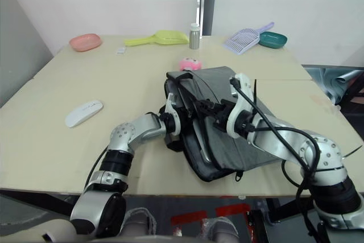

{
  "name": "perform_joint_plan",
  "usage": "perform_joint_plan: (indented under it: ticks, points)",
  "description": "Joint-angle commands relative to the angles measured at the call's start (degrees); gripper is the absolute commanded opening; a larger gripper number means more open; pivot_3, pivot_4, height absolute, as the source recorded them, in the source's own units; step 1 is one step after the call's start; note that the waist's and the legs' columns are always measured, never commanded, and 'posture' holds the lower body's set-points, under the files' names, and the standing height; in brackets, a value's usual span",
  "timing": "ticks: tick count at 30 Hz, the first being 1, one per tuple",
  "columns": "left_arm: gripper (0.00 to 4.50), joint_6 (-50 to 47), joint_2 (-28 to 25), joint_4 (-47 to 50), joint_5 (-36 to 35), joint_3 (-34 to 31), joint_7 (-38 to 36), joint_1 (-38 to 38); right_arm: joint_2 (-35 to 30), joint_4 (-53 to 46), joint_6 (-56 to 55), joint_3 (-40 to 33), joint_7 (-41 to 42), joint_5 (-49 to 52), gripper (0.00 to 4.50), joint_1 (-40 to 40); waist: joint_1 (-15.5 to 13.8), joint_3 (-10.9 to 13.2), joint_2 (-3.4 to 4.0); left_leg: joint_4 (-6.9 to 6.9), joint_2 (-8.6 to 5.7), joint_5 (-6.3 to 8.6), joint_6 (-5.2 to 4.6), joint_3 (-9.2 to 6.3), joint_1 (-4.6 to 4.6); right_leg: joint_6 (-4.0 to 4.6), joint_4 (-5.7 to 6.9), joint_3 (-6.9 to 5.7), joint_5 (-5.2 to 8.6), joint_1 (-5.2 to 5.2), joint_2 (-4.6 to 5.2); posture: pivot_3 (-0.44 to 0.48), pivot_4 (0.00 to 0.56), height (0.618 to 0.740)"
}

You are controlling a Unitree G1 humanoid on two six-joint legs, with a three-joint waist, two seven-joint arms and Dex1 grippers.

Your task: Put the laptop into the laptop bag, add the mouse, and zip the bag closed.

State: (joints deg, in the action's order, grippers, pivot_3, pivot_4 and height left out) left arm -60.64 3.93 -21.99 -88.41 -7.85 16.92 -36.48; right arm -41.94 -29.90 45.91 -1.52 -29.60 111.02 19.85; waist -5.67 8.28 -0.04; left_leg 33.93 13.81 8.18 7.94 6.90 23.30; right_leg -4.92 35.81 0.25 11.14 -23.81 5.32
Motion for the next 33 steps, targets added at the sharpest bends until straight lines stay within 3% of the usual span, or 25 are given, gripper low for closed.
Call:
perform_joint_plan:
  ticks: [1, 3, 5, 13, 19, 26, 29, 33]
  points:
    - [0.57, -2.77, 1.01, 4.99, -2.56, -0.87, -2.18, -2.86, -0.66, -2.74, -1.70, -0.58, 0.58, 1.42, 0.03, 0.86, -0.01, 0.00, 0.00, 0.00, 0.00, 0.00, 0.00, 0.00, 0.01, 0.00, -0.02, 0.00, 0.00, 0.00, 0.00, 0.000, 0.150, 0.740]
    - [0.57, -4.06, 0.49, 5.01, -2.18, -1.02, -2.54, -2.89, -0.73, -2.59, -1.69, -0.61, 0.69, 1.32, 0.03, 0.86, -0.04, 0.00, 0.00, 0.00, 0.00, 0.01, -0.01, 0.00, 0.03, 0.00, -0.04, -0.01, 0.00, 0.00, 0.00, 0.000, 0.150, 0.740]
    - [1.60, -5.08, -0.07, 5.58, -1.45, -0.87, -3.13, -2.76, -0.77, -2.44, -1.67, -0.62, 0.80, 1.21, 0.00, 0.88, -0.04, 0.00, 0.00, 0.00, 0.00, 0.01, -0.02, 0.00, 0.03, 0.00, -0.04, -0.01, 0.00, 0.00, 0.00, 0.000, 0.150, 0.740]
    - [4.41, -8.90, -4.20, 7.88, -0.99, -1.67, -3.58, -3.08, -2.02, -1.44, -1.17, -1.27, 2.17, 0.68, 0.00, 0.76, 0.12, 0.00, 0.00, 0.00, 0.00, 0.01, -0.02, 0.00, 0.00, 0.00, -0.04, 0.00, 0.00, 0.01, 0.00, 0.000, 0.150, 0.740]
    - [4.47, -16.06, -12.19, 9.80, -3.54, -1.32, -4.34, -3.56, -3.30, -0.40, -0.97, -1.59, 3.89, 0.02, 0.00, 0.64, 0.11, -0.01, 0.01, -0.01, 0.00, 0.01, -0.01, 0.00, -0.01, 0.01, -0.04, -0.01, 0.00, 0.01, 0.00, 0.000, 0.150, 0.740]
    - [4.47, -21.51, -24.74, 9.90, -12.77, -1.30, -6.01, -5.47, -5.18, 1.66, -0.23, -2.62, 6.62, -1.40, 0.00, 0.44, -0.15, -0.01, 0.01, -0.02, 0.00, 0.01, 0.00, 0.00, -0.02, 0.04, -0.01, -0.02, 0.02, 0.00, 0.00, 0.000, 0.150, 0.740]
    - [4.47, -23.60, -32.23, 11.95, -16.44, -0.61, -9.99, -6.15, -6.14, 3.14, 0.57, -3.15, 8.56, -2.65, 0.00, 0.16, -0.17, -0.02, 0.03, 0.00, -0.01, 0.01, 0.00, 0.00, -0.04, 0.41, -0.02, 0.00, 0.24, 0.02, 0.02, 0.000, 0.150, 0.740]
    - [4.47, -25.08, -40.18, 16.44, -14.21, -1.90, -19.54, -4.98, -6.49, 5.78, 1.66, -3.35, 11.67, -4.94, 0.00, 0.11, -0.31, -0.02, 0.04, -0.02, 0.00, 0.02, 0.01, 0.00, -0.05, 0.43, -0.02, -0.02, 0.25, 0.02, 0.02, 0.000, 0.150, 0.740]
